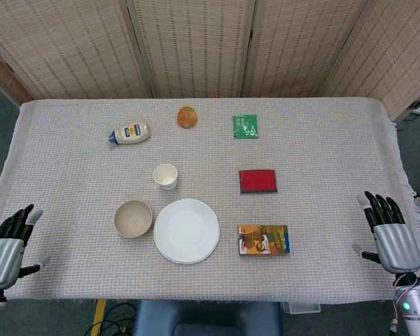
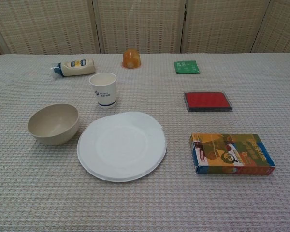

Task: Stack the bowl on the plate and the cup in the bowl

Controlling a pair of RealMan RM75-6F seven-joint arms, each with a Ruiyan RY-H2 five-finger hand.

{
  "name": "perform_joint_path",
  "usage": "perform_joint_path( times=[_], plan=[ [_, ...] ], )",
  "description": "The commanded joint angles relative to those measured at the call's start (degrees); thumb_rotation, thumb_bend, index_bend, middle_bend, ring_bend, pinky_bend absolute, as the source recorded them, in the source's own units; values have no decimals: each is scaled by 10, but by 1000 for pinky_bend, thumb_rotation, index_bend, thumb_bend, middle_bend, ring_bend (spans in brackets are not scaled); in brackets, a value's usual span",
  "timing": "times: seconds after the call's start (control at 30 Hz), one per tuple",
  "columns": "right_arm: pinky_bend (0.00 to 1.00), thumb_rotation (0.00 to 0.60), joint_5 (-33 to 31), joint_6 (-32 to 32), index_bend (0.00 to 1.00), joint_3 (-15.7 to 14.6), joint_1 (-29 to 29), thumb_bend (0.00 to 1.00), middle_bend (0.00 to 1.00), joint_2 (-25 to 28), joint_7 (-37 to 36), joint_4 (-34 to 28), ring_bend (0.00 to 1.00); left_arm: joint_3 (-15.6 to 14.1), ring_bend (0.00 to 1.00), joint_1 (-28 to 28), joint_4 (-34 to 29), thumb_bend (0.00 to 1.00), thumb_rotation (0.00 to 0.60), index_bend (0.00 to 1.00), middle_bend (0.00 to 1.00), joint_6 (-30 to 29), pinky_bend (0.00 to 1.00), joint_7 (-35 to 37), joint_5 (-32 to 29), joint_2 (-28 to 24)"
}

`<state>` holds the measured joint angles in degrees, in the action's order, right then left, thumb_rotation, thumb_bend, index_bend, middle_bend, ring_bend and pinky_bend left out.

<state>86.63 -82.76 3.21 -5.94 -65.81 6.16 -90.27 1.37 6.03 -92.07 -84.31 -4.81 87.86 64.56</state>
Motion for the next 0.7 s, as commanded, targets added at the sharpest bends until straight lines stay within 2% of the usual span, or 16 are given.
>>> perform_joint_path(
  times=[0.03,0.2,0.47,0.7],
  plan=[
    [0,600,-4,1,0,2,0,64,9,2,-5,0,0,-4,0,7,3,202,600,97,23,14,152,7,2,2],
    [0,600,-12,11,0,4,-4,64,9,6,-12,0,0,-4,0,16,10,201,600,97,23,33,152,9,-4,6],
    [0,600,1,-8,0,0,3,66,15,8,-23,-3,0,-4,0,30,18,201,600,111,26,47,150,37,6,10],
    [0,600,-9,11,0,4,-6,68,15,8,-32,4,0,0,0,74,74,201,600,304,35,54,150,110,66,41]
  ],
)
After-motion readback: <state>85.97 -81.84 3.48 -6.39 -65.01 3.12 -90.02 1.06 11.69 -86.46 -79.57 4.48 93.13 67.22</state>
